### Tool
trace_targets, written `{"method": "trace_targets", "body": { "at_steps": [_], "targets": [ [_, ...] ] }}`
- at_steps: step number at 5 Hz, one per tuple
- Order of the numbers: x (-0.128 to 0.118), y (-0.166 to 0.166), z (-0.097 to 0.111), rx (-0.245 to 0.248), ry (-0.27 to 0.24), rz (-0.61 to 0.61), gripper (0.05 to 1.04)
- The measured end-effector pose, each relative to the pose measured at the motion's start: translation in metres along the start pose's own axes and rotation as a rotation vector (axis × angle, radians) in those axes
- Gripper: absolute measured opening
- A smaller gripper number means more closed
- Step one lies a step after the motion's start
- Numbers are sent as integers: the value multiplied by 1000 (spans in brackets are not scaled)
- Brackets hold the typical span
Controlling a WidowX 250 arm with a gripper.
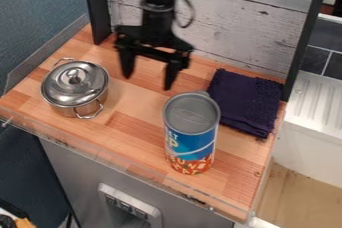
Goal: Take the lid out of the silver pot and put it on top of the violet cloth
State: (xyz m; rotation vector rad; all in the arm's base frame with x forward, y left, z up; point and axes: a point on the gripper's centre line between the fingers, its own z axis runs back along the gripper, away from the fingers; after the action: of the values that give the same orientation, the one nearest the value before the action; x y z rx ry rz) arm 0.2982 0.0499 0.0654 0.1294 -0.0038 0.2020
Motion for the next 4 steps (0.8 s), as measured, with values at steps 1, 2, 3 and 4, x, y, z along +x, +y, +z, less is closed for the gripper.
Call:
{"method": "trace_targets", "body": {
  "at_steps": [1, 2, 3, 4],
  "targets": [
    [-10, 46, -13, 41, 22, 4, 1000],
    [-13, 76, -20, 11, 7, -2, 1000],
    [-12, 91, -22, 5, -18, -30, 1001],
    [-11, 105, -22, 6, -40, -18, 1001]
  ]
}}
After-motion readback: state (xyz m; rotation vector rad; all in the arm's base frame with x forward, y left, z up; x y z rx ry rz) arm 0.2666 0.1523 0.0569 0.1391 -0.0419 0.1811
